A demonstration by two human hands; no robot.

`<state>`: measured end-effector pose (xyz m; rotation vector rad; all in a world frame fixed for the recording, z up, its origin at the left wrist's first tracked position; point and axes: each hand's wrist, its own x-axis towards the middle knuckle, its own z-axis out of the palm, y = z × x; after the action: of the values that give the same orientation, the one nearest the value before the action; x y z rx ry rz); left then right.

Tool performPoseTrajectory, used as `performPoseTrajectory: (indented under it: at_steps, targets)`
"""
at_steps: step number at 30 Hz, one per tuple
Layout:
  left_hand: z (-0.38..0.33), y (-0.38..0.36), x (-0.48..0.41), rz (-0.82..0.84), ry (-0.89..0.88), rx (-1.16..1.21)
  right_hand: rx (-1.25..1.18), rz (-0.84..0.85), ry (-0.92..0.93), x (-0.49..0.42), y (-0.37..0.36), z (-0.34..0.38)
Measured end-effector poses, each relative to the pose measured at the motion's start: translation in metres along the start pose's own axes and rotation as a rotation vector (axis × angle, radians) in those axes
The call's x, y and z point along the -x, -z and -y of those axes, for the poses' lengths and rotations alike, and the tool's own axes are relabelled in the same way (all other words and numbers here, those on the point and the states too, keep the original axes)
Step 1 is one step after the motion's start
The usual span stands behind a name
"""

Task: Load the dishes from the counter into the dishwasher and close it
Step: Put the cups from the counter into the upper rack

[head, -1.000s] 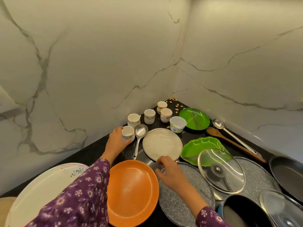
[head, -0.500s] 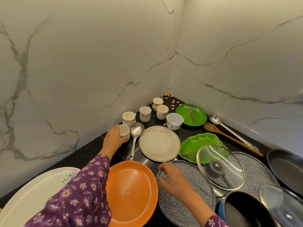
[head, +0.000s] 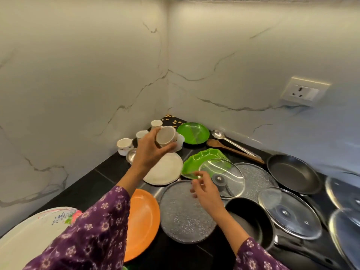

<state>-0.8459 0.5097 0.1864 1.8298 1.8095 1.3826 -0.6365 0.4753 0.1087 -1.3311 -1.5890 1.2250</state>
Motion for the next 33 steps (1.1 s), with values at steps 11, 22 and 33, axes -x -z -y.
performPoseTrajectory:
  at_steps: [11,22,33]
  targets:
    - [-0.186,-0.152,0.063,0.377,-0.361,0.172,-1.008,-0.142,-0.283,0.084,0.193,0.001]
    - [-0.35,-0.301,0.23,0.854,-0.532,0.411,-1.026,-0.493,-0.243,0.28,0.363,-0.089]
    - [-0.426,-0.411,0.426,1.27,-0.55,0.332,-0.919,-1.129,-0.409,0.495,0.448,-0.191]
